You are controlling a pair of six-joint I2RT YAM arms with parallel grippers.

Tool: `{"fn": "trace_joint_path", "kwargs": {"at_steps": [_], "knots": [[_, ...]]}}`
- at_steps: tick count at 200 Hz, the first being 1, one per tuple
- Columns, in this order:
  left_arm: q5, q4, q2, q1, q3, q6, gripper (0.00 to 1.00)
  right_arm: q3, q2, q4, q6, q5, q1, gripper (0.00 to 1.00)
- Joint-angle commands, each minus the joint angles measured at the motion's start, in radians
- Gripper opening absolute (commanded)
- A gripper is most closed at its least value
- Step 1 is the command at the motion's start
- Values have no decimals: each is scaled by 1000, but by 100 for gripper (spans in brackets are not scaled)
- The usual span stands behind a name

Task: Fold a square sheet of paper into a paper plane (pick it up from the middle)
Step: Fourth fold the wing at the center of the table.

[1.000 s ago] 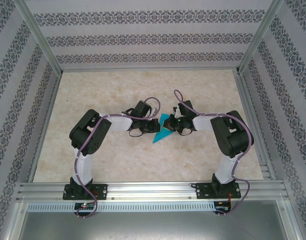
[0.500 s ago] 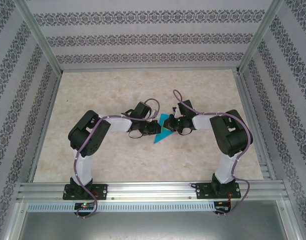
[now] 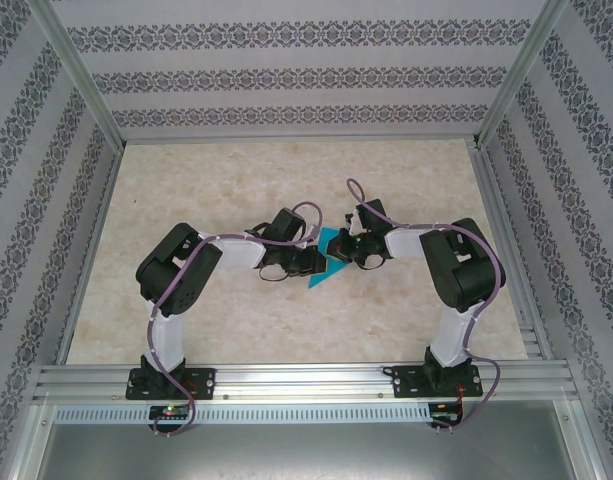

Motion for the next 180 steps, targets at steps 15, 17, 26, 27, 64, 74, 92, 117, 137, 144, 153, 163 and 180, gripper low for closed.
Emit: {"fn": "trace_joint_path", "kwargs": {"at_steps": [15,17,26,27,64,74,92,117,137,144,153,163,180], "knots": [[-2,-32,-18,-23,-47,-9,14,-23,81,-107,-25,114,1,2],[-3,-32,-18,-23,-50,-10,14,-23,81,-107,-25,114,1,2],[-3,-28,-23,-24,-60,-12,13,-22,81,-109,-27,116,1,2],[-3,-27,-24,-24,-61,-12,13,-22,81,-109,-27,116,1,2],[-14,-24,-46,-36,-102,-25,11,-20,84,-121,-29,121,-1,2],[-16,-23,-54,-40,-116,-26,10,-20,86,-124,-29,122,-2,2],[-19,-27,-72,-48,-142,-25,7,-20,87,-125,-29,122,-3,2],[-27,-38,-100,-60,-180,-21,5,-21,88,-128,-29,122,-4,2],[-33,-43,-119,-67,-209,-17,3,-24,87,-130,-31,124,-8,2],[-37,-47,-124,-69,-218,-16,3,-25,87,-129,-31,124,-7,2],[-41,-53,-128,-70,-224,-12,2,-25,87,-130,-31,124,-8,2],[-49,-63,-134,-73,-231,-9,2,-26,89,-132,-32,124,-9,2],[-65,-94,-147,-72,-236,6,1,-29,86,-132,-33,126,-10,2]]}}
